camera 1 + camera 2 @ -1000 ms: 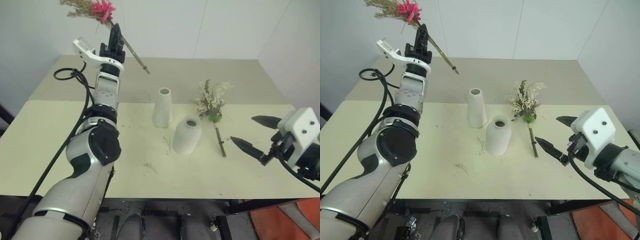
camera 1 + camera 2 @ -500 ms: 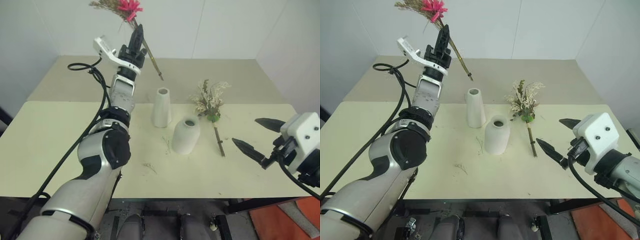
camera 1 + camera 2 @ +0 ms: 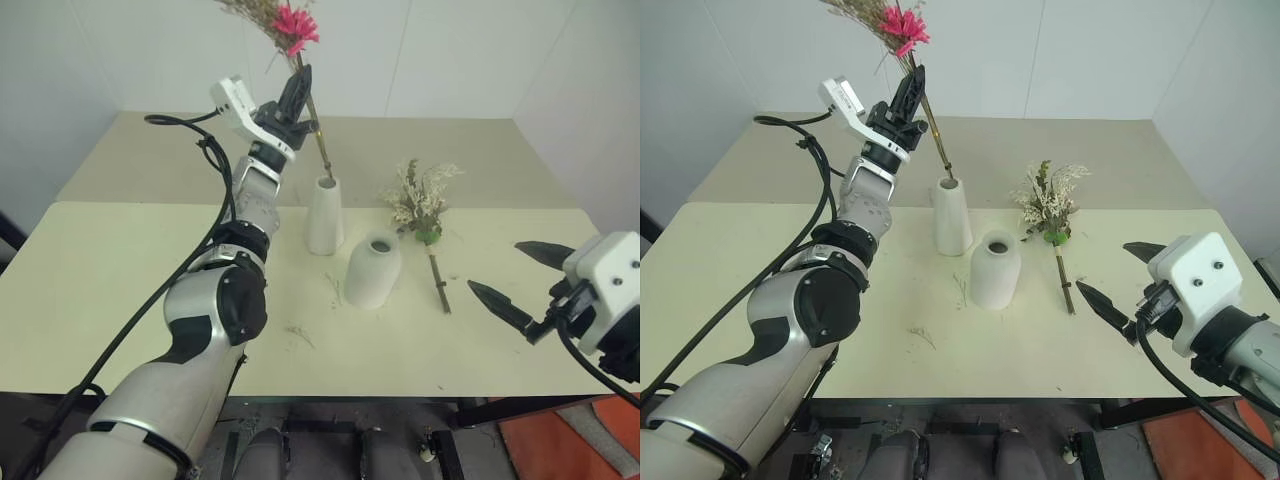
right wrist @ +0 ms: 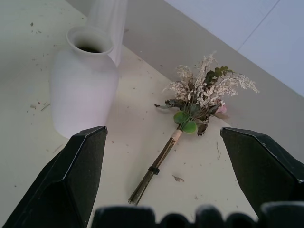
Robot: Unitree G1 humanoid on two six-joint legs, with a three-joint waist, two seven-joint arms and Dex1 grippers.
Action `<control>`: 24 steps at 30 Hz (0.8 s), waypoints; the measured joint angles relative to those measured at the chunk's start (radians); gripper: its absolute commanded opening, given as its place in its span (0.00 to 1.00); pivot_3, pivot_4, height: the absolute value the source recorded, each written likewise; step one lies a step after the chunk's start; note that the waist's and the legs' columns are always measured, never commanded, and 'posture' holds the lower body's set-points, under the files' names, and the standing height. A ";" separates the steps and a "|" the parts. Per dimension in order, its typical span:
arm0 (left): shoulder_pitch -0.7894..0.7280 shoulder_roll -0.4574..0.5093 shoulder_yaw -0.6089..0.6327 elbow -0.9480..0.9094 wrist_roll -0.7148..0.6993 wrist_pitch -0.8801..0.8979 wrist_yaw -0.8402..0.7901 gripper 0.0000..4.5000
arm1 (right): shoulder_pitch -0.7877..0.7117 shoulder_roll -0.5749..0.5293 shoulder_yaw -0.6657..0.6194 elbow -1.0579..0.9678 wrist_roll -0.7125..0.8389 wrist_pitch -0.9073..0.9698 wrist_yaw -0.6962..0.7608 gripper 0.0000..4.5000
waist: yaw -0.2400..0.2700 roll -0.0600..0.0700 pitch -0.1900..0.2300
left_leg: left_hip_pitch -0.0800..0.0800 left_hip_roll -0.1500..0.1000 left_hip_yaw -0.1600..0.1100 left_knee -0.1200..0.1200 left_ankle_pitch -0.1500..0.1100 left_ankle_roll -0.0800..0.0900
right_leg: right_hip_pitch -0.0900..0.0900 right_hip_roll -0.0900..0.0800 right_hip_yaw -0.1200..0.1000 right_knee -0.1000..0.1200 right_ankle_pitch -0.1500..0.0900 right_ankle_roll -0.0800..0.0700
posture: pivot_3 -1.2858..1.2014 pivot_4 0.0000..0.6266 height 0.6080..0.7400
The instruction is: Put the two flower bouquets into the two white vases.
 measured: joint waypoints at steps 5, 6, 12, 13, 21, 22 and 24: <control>0.012 -0.004 -0.008 0.007 0.015 -0.001 0.005 0.00 | 0.003 0.000 -0.001 0.000 0.005 0.000 0.000 1.00 | 0.000 0.000 0.000 | 0.000 0.000 0.000 0.000 0.000 0.000 | 0.000 0.000 0.000 0.000 0.000 0.000 | 0.52 0.24 1.00; 0.012 -0.004 -0.010 0.007 0.017 -0.001 0.005 0.00 | 0.005 0.000 -0.001 -0.001 0.006 0.000 0.000 1.00 | 0.000 0.000 0.000 | 0.000 0.000 0.000 0.000 0.000 0.000 | 0.000 0.000 0.000 0.000 0.000 0.000 | 0.52 0.24 1.00; 0.012 -0.004 -0.031 0.007 0.042 -0.021 0.003 0.00 | 0.011 0.000 -0.001 -0.002 0.008 0.000 -0.001 1.00 | 0.000 0.000 0.000 | 0.000 0.000 0.000 0.000 0.000 0.000 | 0.000 0.000 0.000 0.000 0.000 0.000 | 0.52 0.24 1.00; 0.013 -0.004 -0.035 0.007 0.049 -0.022 0.003 0.00 | 0.011 0.000 -0.001 -0.002 0.008 0.000 -0.001 1.00 | 0.000 0.000 0.000 | 0.000 0.000 0.000 0.000 0.000 0.000 | 0.000 0.000 0.000 0.000 0.000 0.000 | 0.52 0.24 1.00; 0.072 -0.003 -0.104 0.009 0.132 -0.064 -0.006 0.00 | 0.016 0.000 -0.001 -0.002 0.008 0.000 -0.003 1.00 | 0.000 0.000 0.000 | 0.000 0.000 0.000 0.000 0.000 0.000 | 0.000 0.000 0.000 0.000 0.000 0.000 | 0.52 0.24 1.00; 0.077 -0.004 -0.106 0.010 0.133 -0.065 -0.008 0.00 | 0.014 0.001 -0.001 -0.001 0.010 0.000 -0.003 1.00 | 0.001 0.000 0.000 | 0.000 0.000 0.000 0.000 0.000 0.000 | 0.000 0.000 0.000 0.000 0.000 0.000 | 0.52 0.24 1.00; 0.086 -0.007 -0.113 0.010 0.142 -0.071 -0.012 0.00 | 0.002 0.018 -0.001 0.000 0.023 0.000 -0.004 1.00 | 0.001 0.000 0.000 | 0.000 0.000 0.000 0.000 0.000 0.000 | 0.000 0.000 0.000 0.000 0.000 0.000 | 0.52 0.24 1.00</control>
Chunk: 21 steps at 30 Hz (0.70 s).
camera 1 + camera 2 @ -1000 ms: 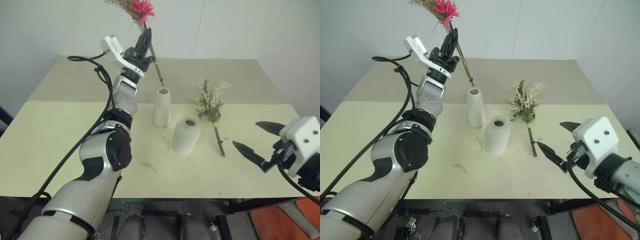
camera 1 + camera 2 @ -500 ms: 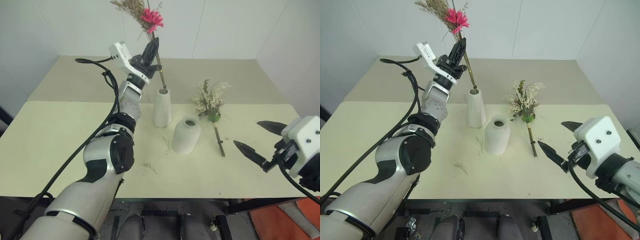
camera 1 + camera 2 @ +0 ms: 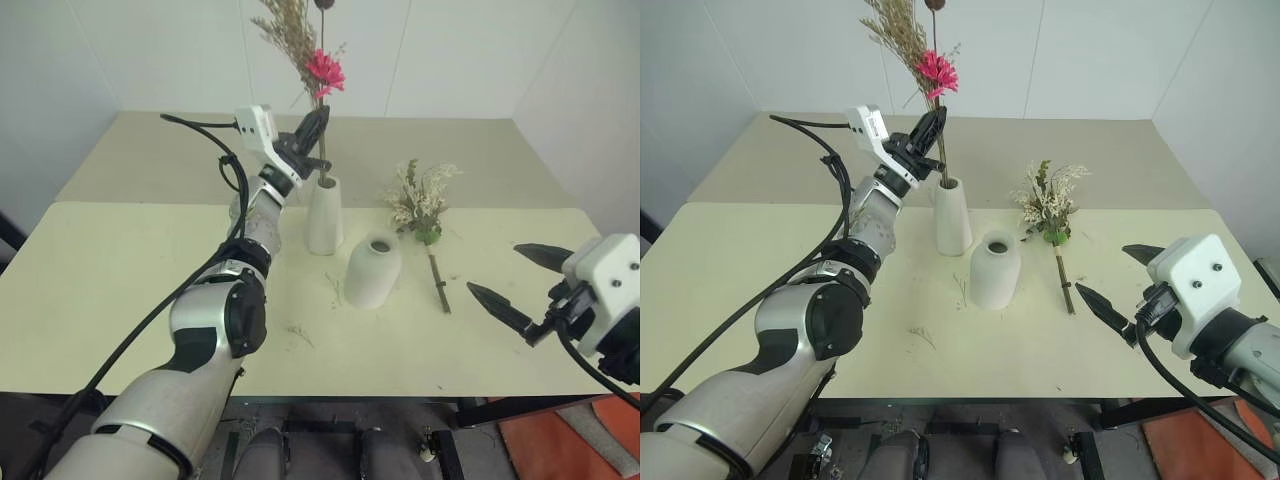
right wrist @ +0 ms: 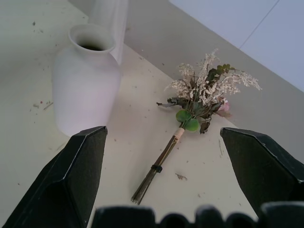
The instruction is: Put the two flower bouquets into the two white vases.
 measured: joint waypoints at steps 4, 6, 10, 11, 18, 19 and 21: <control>0.017 -0.008 -0.016 0.000 0.018 -0.027 -0.014 0.00 | -0.001 0.005 0.000 0.003 0.010 0.000 0.000 1.00 | 0.000 0.000 0.000 | 0.000 0.000 0.000 0.000 0.000 0.000 | 0.000 0.000 0.000 0.000 0.000 0.000 | 0.52 0.24 1.00; 0.023 -0.010 -0.022 0.000 0.027 -0.035 -0.020 0.00 | 0.000 0.005 0.000 0.003 0.010 -0.001 0.000 1.00 | 0.000 0.000 0.000 | 0.000 0.000 0.000 0.000 0.000 0.000 | 0.000 0.000 0.000 0.000 0.000 0.000 | 0.52 0.24 1.00; 0.026 -0.014 -0.029 0.000 0.030 -0.037 -0.034 0.00 | 0.001 0.013 0.000 0.003 0.009 -0.004 -0.001 1.00 | 0.000 0.000 0.000 | 0.000 0.000 0.000 0.000 0.000 0.000 | 0.000 0.000 0.000 0.000 0.000 0.000 | 0.52 0.24 1.00; 0.026 -0.013 -0.030 0.000 0.030 -0.037 -0.038 0.00 | 0.001 0.015 0.000 0.003 0.008 -0.004 -0.001 1.00 | 0.000 0.000 0.000 | 0.000 0.000 0.000 0.000 0.000 0.000 | 0.000 0.000 0.000 0.000 0.000 0.000 | 0.52 0.24 1.00; 0.026 -0.006 -0.036 0.000 0.030 -0.034 -0.096 0.45 | 0.001 0.015 0.002 0.015 -0.011 -0.009 -0.002 1.00 | 0.000 0.000 0.000 | 0.000 0.000 0.000 0.000 0.000 0.000 | 0.000 0.000 0.000 0.000 0.000 0.000 | 0.52 0.24 1.00; 0.027 -0.005 -0.036 0.000 0.030 -0.035 -0.098 0.52 | 0.000 0.015 0.004 0.021 -0.014 -0.010 -0.001 1.00 | 0.000 0.000 0.000 | 0.000 0.000 0.000 0.000 0.000 0.000 | 0.000 0.000 0.000 0.000 0.000 0.000 | 0.52 0.24 1.00; 0.030 -0.003 -0.038 0.000 0.031 -0.036 -0.099 0.65 | -0.002 0.015 0.013 0.030 -0.026 -0.014 -0.001 1.00 | 0.000 0.000 0.000 | 0.000 0.000 0.000 0.000 0.000 0.000 | 0.000 0.000 0.000 0.000 0.000 0.000 | 0.52 0.24 1.00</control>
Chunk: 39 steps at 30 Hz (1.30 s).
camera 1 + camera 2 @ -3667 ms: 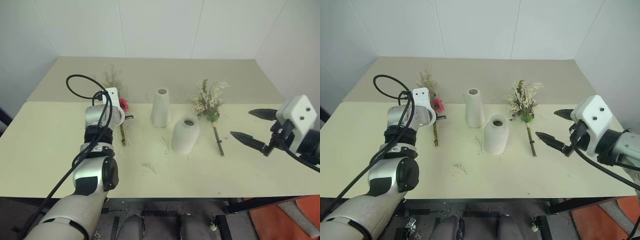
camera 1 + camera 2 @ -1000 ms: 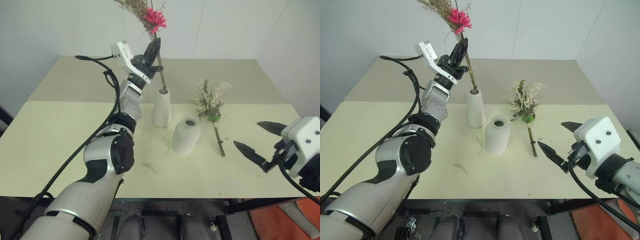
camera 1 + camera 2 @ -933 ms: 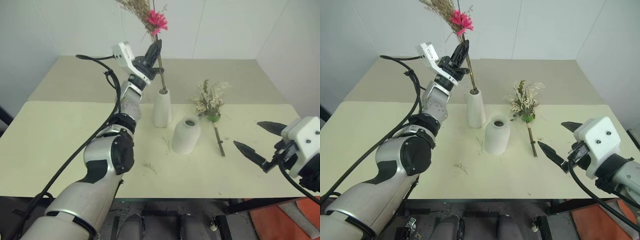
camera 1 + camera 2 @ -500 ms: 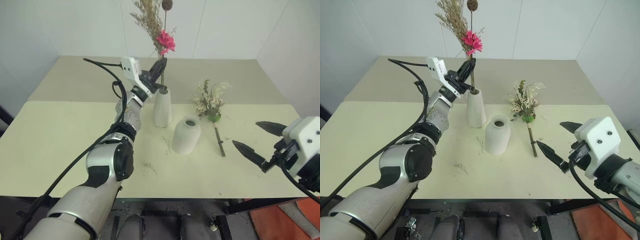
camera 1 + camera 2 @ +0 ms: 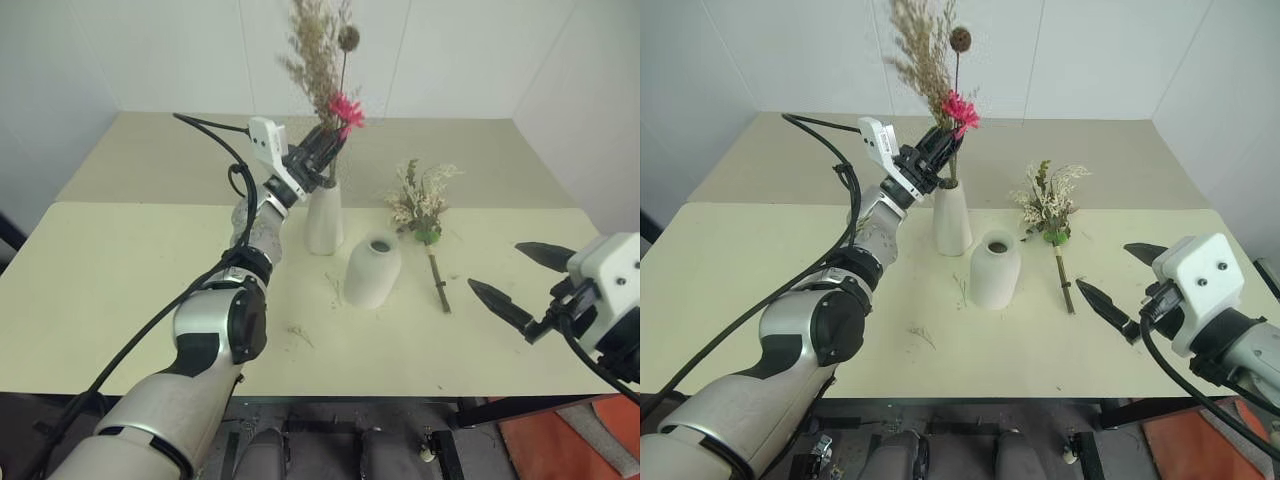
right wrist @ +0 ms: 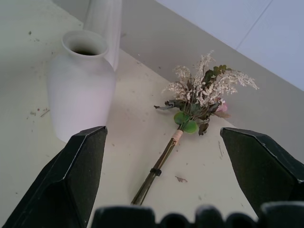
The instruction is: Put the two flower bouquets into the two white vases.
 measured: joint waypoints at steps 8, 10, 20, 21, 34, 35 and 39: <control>0.039 0.035 -0.023 -0.005 0.016 -0.012 -0.025 0.99 | -0.029 0.000 0.054 0.028 -0.020 -0.021 0.002 1.00 | -0.003 0.000 0.000 | 0.000 0.000 0.000 0.000 0.000 0.000 | 0.000 0.000 0.000 0.000 0.000 0.000 | 0.52 0.24 1.00; 0.049 0.049 -0.026 -0.015 0.015 -0.018 -0.051 0.99 | -0.032 0.000 0.068 0.038 -0.021 -0.026 0.003 1.00 | -0.003 0.000 0.000 | 0.000 0.000 0.000 0.000 0.000 0.000 | 0.000 0.000 0.000 0.000 0.000 0.000 | 0.52 0.24 1.00; 0.182 0.129 -0.042 -0.202 -0.030 0.069 -0.169 0.99 | -0.083 0.000 0.107 0.085 -0.041 -0.033 -0.010 1.00 | -0.010 0.000 0.000 | 0.001 0.000 0.000 0.000 0.000 0.000 | 0.000 0.000 0.001 0.001 0.000 0.000 | 0.52 0.24 1.00; 0.219 0.148 -0.050 -0.262 -0.037 0.098 -0.183 0.99 | -0.102 -0.004 0.111 0.097 -0.042 -0.026 -0.017 1.00 | -0.016 0.001 0.000 | 0.001 0.001 0.000 0.000 0.000 0.000 | 0.000 0.000 0.001 0.001 0.000 0.000 | 0.52 0.24 1.00; 0.719 0.509 -0.174 -1.157 -0.216 0.656 -0.302 0.99 | -0.634 -0.162 0.524 0.596 -0.152 0.157 0.017 1.00 | -0.041 0.002 -0.001 | 0.003 0.003 0.002 0.000 0.000 0.000 | -0.001 0.001 0.003 0.003 0.000 -0.002 | 0.52 0.24 1.00; 0.727 0.552 -0.185 -1.187 -0.227 0.678 -0.333 0.99 | -0.690 -0.155 0.581 0.652 -0.170 0.170 0.035 1.00 | -0.039 0.002 -0.001 | 0.003 0.003 0.002 0.000 0.000 0.000 | -0.001 0.001 0.002 0.003 0.000 -0.002 | 0.52 0.24 1.00; 0.726 0.716 -0.264 -1.266 -0.197 0.699 -0.445 0.99 | -0.887 -0.070 0.753 0.851 -0.230 0.215 0.092 1.00 | -0.038 0.002 -0.001 | 0.002 0.002 0.002 -0.001 0.000 0.000 | -0.001 0.001 0.002 0.002 0.000 -0.002 | 0.52 0.24 1.00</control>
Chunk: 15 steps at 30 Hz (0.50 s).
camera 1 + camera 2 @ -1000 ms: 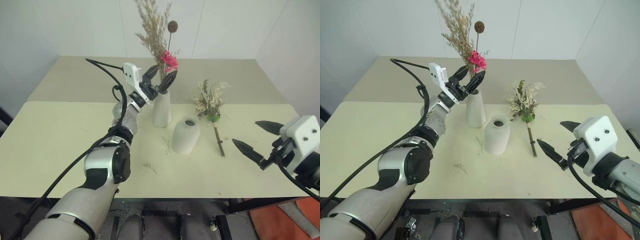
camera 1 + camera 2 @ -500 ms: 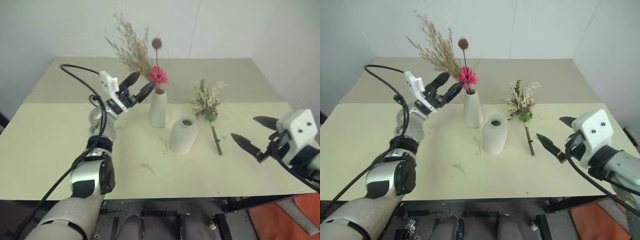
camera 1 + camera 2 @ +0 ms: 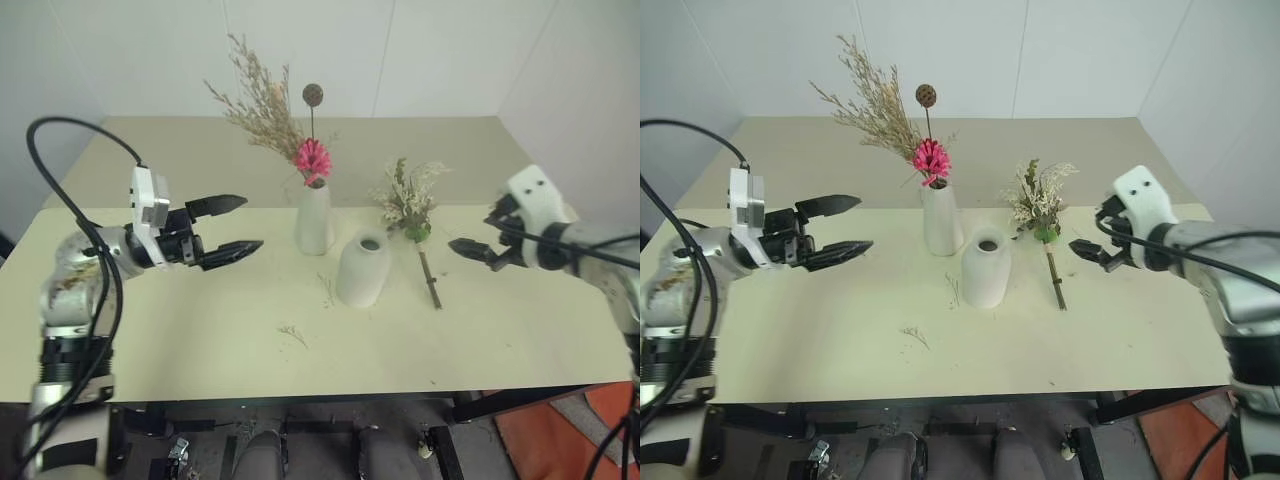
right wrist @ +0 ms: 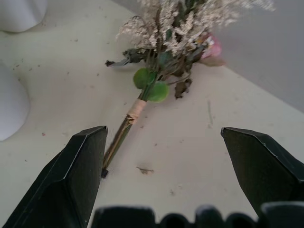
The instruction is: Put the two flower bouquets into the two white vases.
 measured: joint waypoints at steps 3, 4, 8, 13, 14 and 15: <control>-0.019 0.023 -0.047 -0.053 0.000 -0.005 -0.045 0.99 | -0.110 0.076 0.087 0.143 -0.041 0.023 0.030 1.00 | 0.009 0.000 0.000 | -0.002 0.000 0.000 0.000 0.000 0.000 | -0.001 0.000 -0.001 -0.001 0.000 0.000 | 0.52 0.24 1.00; -0.025 0.019 -0.061 -0.061 0.002 -0.010 -0.045 0.99 | -0.140 0.101 0.108 0.187 -0.056 0.031 0.040 1.00 | 0.011 0.000 0.000 | -0.002 0.000 0.000 0.000 0.000 0.000 | -0.002 0.000 -0.001 -0.001 0.000 0.000 | 0.52 0.24 1.00; -0.059 -0.016 -0.093 -0.065 0.015 -0.036 -0.027 0.99 | -0.214 0.179 0.145 0.332 -0.094 0.043 0.068 1.00 | 0.014 0.000 0.000 | -0.004 0.000 0.000 0.000 0.000 0.000 | -0.002 0.000 -0.002 -0.001 0.000 0.000 | 0.52 0.24 1.00; -0.066 -0.017 -0.118 -0.060 0.027 -0.054 -0.033 1.00 | -0.295 0.244 0.170 0.537 -0.156 0.029 0.095 0.88 | 0.009 0.001 0.000 | -0.003 0.000 0.000 -0.001 0.000 0.000 | -0.002 0.000 -0.002 -0.001 0.000 0.000 | 0.52 0.24 1.00; -0.066 -0.017 -0.126 -0.059 0.035 -0.059 -0.035 1.00 | -0.312 0.259 0.170 0.587 -0.170 0.019 0.101 0.82 | 0.008 0.001 0.000 | -0.003 0.000 0.000 -0.001 0.000 0.000 | -0.002 0.000 -0.002 -0.001 0.000 0.000 | 0.52 0.24 1.00; -0.066 -0.017 -0.129 -0.058 0.036 -0.063 -0.039 1.00 | -0.323 0.268 0.170 0.617 -0.177 0.011 0.107 0.75 | 0.008 0.001 0.001 | -0.003 0.000 0.000 -0.001 0.000 0.000 | -0.002 0.000 -0.002 -0.001 0.000 0.000 | 0.52 0.24 1.00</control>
